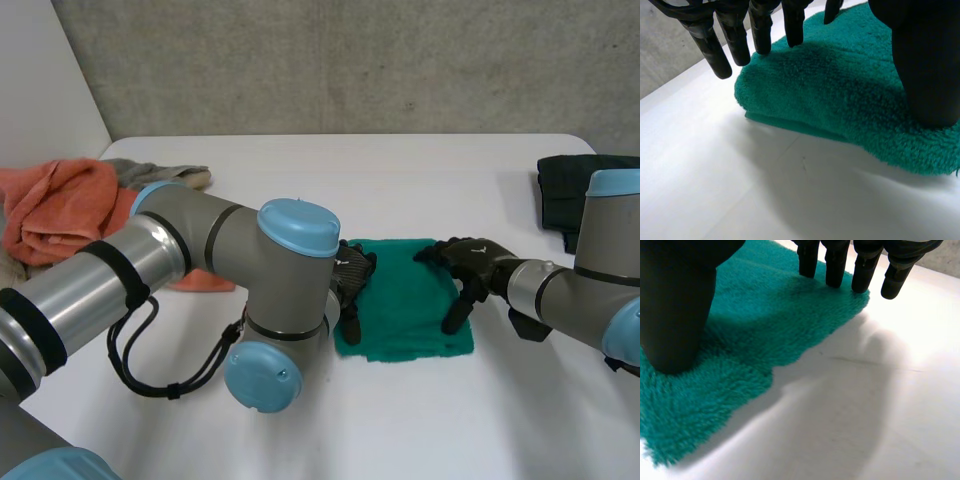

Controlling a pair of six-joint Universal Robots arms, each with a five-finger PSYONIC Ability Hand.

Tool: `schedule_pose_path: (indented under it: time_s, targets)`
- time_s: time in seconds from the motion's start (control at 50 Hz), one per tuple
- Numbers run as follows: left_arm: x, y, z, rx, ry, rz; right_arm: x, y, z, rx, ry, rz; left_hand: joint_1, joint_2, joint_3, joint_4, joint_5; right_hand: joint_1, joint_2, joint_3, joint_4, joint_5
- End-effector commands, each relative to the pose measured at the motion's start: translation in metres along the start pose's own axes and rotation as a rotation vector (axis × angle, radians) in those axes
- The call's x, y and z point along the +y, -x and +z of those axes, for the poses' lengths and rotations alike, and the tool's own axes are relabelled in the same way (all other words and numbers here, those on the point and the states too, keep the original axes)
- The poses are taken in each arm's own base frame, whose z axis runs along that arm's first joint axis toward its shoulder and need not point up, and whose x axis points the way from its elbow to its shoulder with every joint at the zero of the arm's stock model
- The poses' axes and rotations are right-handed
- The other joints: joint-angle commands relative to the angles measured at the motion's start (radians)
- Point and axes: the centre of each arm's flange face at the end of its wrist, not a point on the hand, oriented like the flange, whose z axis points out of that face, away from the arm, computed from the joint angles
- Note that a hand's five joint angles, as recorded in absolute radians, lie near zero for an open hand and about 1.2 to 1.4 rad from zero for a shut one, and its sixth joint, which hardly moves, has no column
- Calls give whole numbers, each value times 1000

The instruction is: Fold the laundry.

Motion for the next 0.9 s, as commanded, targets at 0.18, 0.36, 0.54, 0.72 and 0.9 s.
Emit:
schedule_pose_path:
  time_s: [0.18, 0.36, 0.54, 0.72, 0.9]
  targets:
    - [-66, 14, -38, -18, -173, 46, -18, 6, -28, 108, -93, -160, 9, -9, -15, -7, -16, -58, -40, -37, -39, -44]
    - [-102, 25, -70, 75, -294, 37, 5, 59, -67, 87, -267, -256, -3, -21, -27, -18, -28, -58, -40, -37, -39, -44]
    - [-110, 25, -82, 348, -356, 6, 40, 96, -57, 14, -331, -322, 9, -9, -15, -7, -16, -58, -40, -37, -39, -44]
    - [-108, 26, -80, 386, -353, -30, 51, 88, -30, 56, -330, -436, 6, -12, -18, -10, -19, -58, -40, -37, -39, -44]
    - [-108, 28, -79, 381, -355, -31, 49, 85, -19, 63, -343, -458, 9, -9, -15, -7, -16, 175, 193, 196, 194, 189]
